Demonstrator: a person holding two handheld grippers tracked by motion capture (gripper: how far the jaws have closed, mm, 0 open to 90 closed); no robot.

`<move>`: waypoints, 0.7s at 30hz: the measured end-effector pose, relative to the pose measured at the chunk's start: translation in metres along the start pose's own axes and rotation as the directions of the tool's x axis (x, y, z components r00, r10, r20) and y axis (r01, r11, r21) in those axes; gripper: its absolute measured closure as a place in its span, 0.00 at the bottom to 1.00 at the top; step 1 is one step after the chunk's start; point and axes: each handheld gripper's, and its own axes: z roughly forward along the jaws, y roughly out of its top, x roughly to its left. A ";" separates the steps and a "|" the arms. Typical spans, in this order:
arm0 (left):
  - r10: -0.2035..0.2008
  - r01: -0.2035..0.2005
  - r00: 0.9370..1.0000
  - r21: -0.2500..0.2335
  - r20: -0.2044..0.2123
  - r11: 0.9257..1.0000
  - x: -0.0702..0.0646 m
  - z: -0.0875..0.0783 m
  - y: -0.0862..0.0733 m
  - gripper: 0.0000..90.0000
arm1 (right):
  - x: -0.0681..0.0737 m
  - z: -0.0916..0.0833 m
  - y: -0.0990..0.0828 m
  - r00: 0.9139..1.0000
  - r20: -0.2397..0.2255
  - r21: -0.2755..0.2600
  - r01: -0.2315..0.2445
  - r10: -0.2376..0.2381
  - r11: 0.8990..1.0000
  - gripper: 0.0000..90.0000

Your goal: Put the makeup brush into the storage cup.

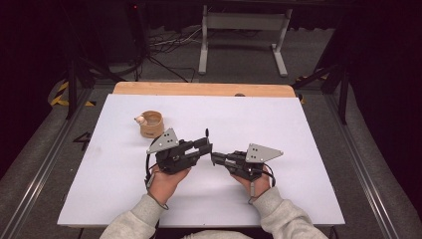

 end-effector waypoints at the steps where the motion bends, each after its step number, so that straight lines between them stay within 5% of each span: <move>1: 0.007 -0.007 1.000 -0.003 -0.005 1.000 0.000 0.000 0.000 0.81 | 0.000 0.000 0.000 1.000 0.000 0.000 -0.001 0.001 1.000 0.95; 7: 0.050 -0.050 0.999 -0.008 -0.014 0.999 -0.004 -0.001 0.000 0.93 | 0.000 0.000 0.000 1.000 -0.001 -0.001 -0.004 0.004 1.000 0.95; 19: 0.075 -0.075 0.997 -0.010 -0.014 0.997 -0.006 0.000 0.002 0.94 | -0.001 0.000 0.000 1.000 -0.006 -0.006 -0.008 0.008 1.000 0.94; 21: 0.074 -0.074 0.997 -0.013 -0.014 0.997 -0.006 -0.001 0.003 0.94 | -0.001 0.000 0.000 1.000 -0.009 -0.012 -0.018 0.017 1.000 0.87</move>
